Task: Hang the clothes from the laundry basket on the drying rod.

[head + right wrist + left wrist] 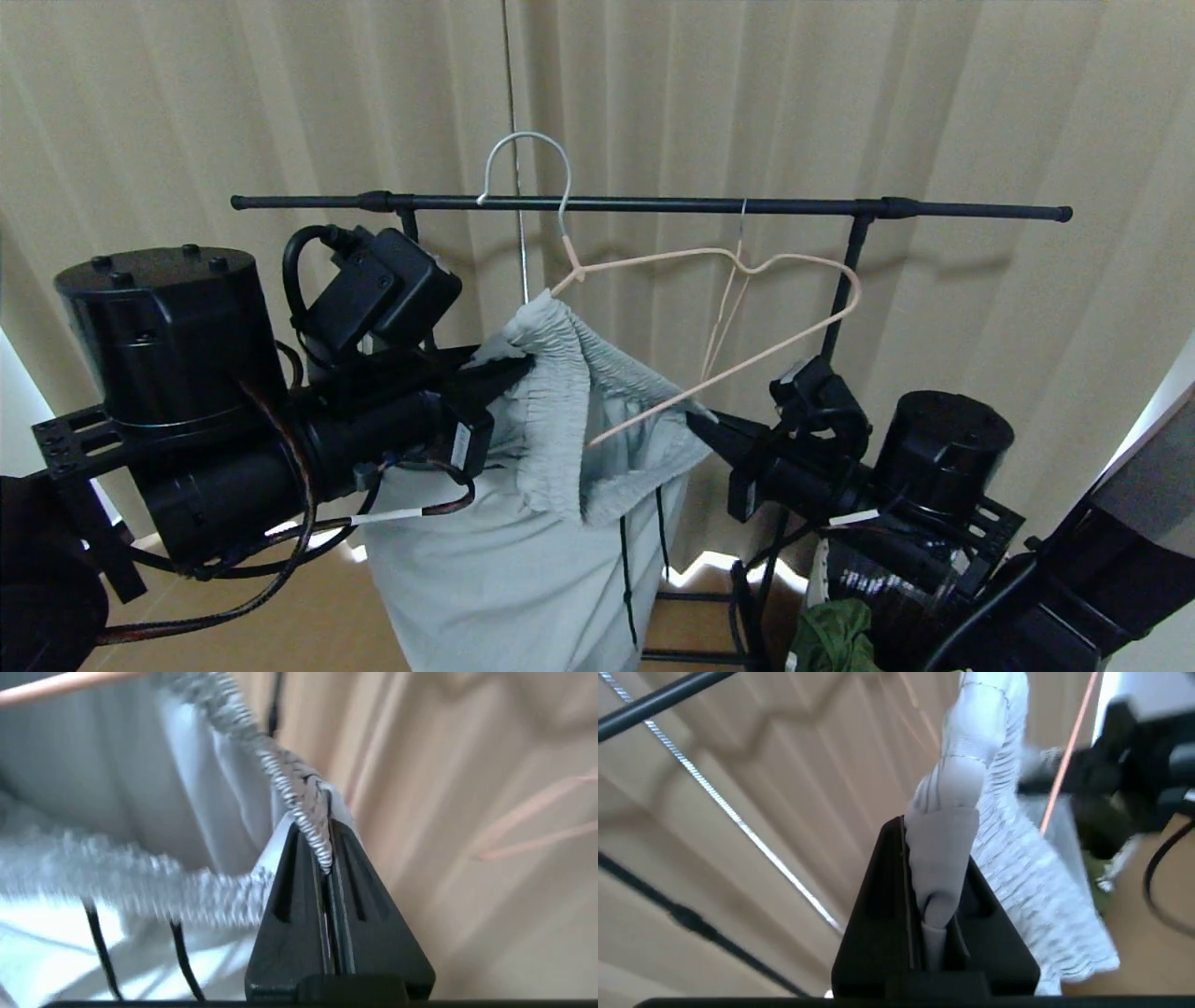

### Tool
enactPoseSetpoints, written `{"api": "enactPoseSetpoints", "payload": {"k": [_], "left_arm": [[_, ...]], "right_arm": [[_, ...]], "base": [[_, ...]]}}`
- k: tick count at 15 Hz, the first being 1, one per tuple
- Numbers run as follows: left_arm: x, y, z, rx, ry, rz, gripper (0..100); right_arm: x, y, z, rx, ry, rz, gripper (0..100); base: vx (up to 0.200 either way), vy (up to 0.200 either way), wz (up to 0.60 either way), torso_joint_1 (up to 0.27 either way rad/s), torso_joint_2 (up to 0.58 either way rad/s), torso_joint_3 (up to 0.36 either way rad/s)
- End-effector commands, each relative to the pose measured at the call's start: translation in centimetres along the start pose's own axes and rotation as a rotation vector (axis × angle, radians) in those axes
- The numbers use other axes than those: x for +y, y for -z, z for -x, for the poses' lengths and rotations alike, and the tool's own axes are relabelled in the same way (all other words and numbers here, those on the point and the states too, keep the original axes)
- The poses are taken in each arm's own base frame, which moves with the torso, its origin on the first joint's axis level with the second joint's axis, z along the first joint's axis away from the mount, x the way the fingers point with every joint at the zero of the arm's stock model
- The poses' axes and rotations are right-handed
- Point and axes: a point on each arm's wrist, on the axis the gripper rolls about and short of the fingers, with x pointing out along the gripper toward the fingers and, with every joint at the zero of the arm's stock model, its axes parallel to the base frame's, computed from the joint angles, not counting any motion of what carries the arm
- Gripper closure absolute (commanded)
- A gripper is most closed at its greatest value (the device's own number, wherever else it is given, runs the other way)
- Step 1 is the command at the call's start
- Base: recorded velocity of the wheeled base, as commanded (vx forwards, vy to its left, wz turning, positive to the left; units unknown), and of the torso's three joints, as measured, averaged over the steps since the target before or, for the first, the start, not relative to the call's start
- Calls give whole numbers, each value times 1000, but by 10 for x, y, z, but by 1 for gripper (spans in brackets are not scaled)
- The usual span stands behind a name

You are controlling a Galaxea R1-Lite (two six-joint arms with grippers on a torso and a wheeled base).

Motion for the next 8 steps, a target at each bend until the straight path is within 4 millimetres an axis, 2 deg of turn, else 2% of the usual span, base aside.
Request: {"api": "enactPoseSetpoints", "payload": {"k": [1,5,8], "left_arm": [[6,4,0,21,-41,-30,100],[24,28,6,120,-107,-204,100],[24,37,9,151,-105,-217,100]], "right_arm": [[-17,-7,3,-25,54,3,100],[-40,-11,2,-50,124,5,100],[-53,-10,-1,-55,158,5,100]], "base": [[0,0,0,0,0,0],[0,0,0,0,0,0],[0,0,0,0,0,0]]}}
